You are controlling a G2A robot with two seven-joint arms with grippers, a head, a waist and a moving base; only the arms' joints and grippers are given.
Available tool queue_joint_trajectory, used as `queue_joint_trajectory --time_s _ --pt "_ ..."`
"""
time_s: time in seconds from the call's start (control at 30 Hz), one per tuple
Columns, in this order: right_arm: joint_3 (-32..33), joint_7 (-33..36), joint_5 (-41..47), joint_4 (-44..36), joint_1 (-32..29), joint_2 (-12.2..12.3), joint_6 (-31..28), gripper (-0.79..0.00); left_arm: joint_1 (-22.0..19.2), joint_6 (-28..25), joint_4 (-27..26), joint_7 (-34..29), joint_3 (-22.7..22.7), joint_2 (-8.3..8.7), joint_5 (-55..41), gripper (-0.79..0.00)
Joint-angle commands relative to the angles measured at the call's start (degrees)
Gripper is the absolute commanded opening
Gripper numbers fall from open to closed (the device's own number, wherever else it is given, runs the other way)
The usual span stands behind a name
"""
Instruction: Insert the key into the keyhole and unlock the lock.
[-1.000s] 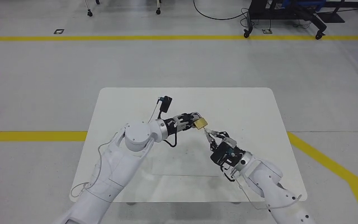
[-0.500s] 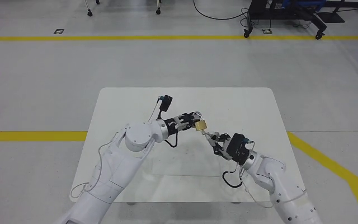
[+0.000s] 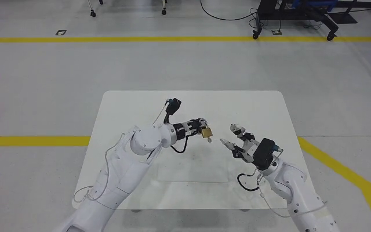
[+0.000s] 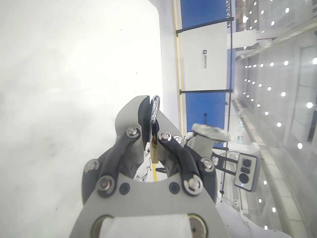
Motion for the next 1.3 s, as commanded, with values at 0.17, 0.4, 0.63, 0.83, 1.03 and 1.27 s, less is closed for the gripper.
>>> queue_joint_trajectory --time_s 0.17,0.4,0.63,0.83,1.03,1.27 --pt "-0.1 0.3 0.0 0.0 0.1 0.0 -0.1 0.0 -4.9 7.5 4.1 -10.5 5.2 -0.1 8.6 -0.785" --pt "-0.1 0.3 0.0 0.0 0.1 0.0 -0.1 0.0 -11.9 14.0 13.1 -20.0 14.6 -2.43 15.7 -0.785" --pt "-0.1 0.3 0.0 0.0 0.1 0.0 -0.1 0.0 -16.3 16.6 20.2 -22.2 21.2 -5.83 18.6 -0.606" --pt "-0.1 0.3 0.0 0.0 0.1 0.0 -0.1 0.0 -18.7 15.5 25.4 -22.5 23.0 -8.14 17.8 -0.48" --pt "-0.1 0.3 0.0 0.0 0.1 0.0 -0.1 0.0 -19.7 11.2 27.7 -21.9 20.7 -8.72 14.0 -0.462" --pt "-0.1 0.3 0.0 0.0 0.1 0.0 -0.1 0.0 -17.5 3.1 25.2 -18.4 12.0 -6.18 7.9 -0.283"
